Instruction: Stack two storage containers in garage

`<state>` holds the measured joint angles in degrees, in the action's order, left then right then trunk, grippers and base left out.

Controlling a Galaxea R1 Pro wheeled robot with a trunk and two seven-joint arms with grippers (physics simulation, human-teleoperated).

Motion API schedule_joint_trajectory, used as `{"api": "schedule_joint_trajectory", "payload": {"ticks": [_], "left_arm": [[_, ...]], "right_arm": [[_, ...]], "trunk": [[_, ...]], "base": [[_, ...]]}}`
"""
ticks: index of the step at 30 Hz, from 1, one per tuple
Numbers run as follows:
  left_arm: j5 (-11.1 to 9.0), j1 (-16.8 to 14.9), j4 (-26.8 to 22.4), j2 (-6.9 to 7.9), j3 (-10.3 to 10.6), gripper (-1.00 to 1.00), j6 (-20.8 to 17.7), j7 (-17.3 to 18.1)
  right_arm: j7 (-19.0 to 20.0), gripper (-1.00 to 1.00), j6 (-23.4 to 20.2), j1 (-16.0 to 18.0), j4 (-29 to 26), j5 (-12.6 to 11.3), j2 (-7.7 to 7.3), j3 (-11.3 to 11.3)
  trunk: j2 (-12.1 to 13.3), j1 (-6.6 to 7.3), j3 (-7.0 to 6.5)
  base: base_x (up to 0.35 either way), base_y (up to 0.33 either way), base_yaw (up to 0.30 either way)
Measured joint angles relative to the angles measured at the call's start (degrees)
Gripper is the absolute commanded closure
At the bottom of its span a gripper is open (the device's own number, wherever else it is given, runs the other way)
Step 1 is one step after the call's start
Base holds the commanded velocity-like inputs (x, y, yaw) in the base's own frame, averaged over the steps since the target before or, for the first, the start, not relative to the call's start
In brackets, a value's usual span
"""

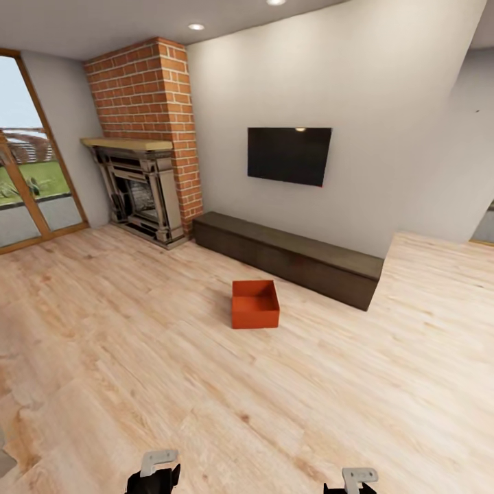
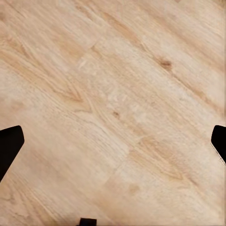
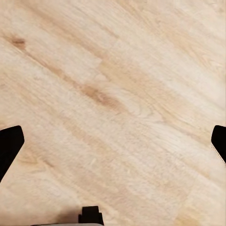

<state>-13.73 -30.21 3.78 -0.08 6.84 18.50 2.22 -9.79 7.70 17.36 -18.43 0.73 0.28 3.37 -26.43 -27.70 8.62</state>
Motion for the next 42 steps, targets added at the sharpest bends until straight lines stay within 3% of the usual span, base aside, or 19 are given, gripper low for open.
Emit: {"api": "schedule_joint_trajectory", "payload": {"ticks": [42], "left_arm": [[0.0,0.0,0.0,-0.36,0.0,-1.0,-0.1,0.0]], "right_arm": [[0.1,-1.0,-0.1,0.0,0.0,-0.3,0.0,-0.1]], "trunk": [[0.0,0.0,0.0]], "base": [[0.332,-0.012,0.0]]}}
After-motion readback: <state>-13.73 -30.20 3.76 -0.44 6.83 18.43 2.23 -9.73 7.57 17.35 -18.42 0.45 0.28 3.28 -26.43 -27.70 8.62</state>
